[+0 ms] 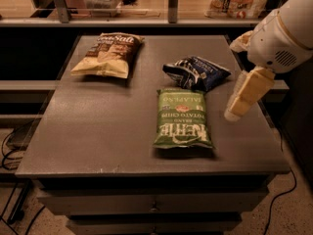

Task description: Pick brown chip bag

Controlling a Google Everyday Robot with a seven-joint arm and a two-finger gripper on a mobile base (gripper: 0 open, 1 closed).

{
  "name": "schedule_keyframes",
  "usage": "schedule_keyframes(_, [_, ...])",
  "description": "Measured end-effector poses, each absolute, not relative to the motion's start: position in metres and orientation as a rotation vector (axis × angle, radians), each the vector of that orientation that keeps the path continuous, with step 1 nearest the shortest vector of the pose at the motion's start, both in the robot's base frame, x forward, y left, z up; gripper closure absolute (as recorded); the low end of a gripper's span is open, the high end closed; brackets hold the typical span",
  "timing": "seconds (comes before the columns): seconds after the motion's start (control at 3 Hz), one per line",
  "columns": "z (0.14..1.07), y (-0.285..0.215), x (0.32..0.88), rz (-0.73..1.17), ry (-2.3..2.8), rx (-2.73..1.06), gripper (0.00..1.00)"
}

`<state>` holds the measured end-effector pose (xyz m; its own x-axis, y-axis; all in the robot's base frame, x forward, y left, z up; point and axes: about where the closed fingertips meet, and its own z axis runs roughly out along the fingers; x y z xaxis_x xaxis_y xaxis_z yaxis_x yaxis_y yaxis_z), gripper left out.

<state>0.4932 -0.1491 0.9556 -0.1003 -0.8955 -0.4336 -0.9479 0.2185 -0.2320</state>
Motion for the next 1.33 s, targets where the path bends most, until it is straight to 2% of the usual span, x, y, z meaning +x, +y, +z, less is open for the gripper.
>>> schedule_keyframes(0.67, [0.972,-0.090,0.541,0.176,1.884,-1.648,0.00])
schedule_keyframes(1.33, [0.972,-0.019,0.589,0.290,1.757,-1.676,0.00])
